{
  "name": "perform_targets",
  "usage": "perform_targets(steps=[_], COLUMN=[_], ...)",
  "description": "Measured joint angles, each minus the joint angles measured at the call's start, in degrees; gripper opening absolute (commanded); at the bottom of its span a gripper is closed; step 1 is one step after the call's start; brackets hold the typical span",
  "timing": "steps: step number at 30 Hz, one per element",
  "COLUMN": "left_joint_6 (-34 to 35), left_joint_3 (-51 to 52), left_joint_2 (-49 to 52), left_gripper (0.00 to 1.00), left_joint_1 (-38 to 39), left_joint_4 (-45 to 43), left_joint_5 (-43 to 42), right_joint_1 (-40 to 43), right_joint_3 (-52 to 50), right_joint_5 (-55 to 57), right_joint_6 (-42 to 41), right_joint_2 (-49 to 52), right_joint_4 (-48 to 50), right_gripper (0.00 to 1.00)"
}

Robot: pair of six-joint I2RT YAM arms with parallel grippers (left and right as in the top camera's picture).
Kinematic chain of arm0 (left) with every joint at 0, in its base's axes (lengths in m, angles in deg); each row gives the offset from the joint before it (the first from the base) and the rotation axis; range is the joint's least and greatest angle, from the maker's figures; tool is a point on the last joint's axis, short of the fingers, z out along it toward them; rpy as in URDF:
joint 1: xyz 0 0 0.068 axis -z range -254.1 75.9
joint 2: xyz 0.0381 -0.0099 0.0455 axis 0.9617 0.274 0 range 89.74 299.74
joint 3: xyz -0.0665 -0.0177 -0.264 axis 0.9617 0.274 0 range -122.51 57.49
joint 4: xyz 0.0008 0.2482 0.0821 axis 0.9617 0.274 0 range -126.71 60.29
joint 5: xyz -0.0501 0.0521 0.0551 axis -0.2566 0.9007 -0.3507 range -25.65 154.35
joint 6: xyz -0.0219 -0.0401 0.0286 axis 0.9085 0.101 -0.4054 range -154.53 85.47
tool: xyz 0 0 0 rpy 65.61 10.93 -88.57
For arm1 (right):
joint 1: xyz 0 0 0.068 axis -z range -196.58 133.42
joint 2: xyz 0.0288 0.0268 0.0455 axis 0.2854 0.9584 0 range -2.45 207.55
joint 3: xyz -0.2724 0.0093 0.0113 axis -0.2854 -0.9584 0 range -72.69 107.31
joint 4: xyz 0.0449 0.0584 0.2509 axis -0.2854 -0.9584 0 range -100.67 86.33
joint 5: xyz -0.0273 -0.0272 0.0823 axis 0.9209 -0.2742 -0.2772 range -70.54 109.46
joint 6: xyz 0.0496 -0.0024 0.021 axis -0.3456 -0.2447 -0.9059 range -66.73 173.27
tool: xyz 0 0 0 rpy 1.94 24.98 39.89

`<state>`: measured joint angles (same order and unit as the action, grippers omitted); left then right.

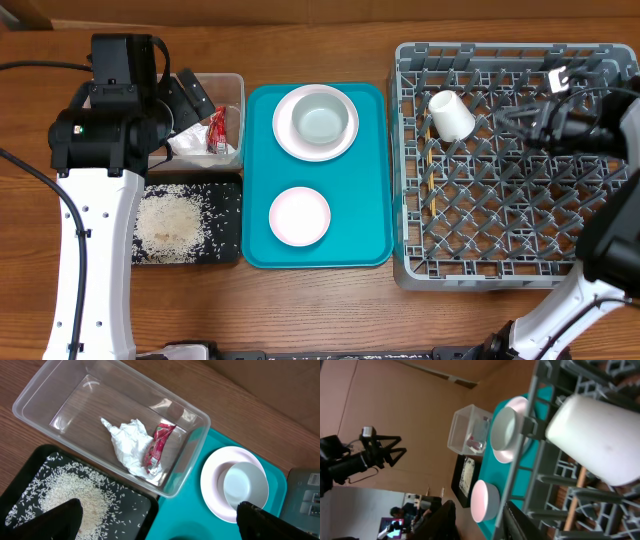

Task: Sort waste into correct bins and load items into the dishwasher
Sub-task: 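Raise the right gripper and move it toward the pink bowl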

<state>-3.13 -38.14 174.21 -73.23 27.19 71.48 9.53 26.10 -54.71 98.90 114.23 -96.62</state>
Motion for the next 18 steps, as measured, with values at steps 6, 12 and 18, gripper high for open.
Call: perform_targets(steps=[6, 12, 18], left_joint_6=[0.0, 0.0, 0.0], left_joint_3=[0.0, 0.0, 0.0], left_joint_2=[0.0, 0.0, 0.0], left_gripper=[1.0, 1.0, 1.0], left_joint_1=[0.0, 0.0, 0.0], left_joint_4=[0.0, 0.0, 0.0], left_joint_5=[0.0, 0.0, 0.0], right_joint_1=[-0.8, -10.9, -27.8], right_joint_3=[1.8, 1.9, 2.5], right_joint_5=[12.0, 40.2, 50.5], right_joint_6=[-21.9, -41.7, -48.2], right_joint_2=[-12.3, -24.8, -30.9], right_joint_4=[14.5, 20.1, 19.2], right_gripper=[0.34, 0.34, 0.34])
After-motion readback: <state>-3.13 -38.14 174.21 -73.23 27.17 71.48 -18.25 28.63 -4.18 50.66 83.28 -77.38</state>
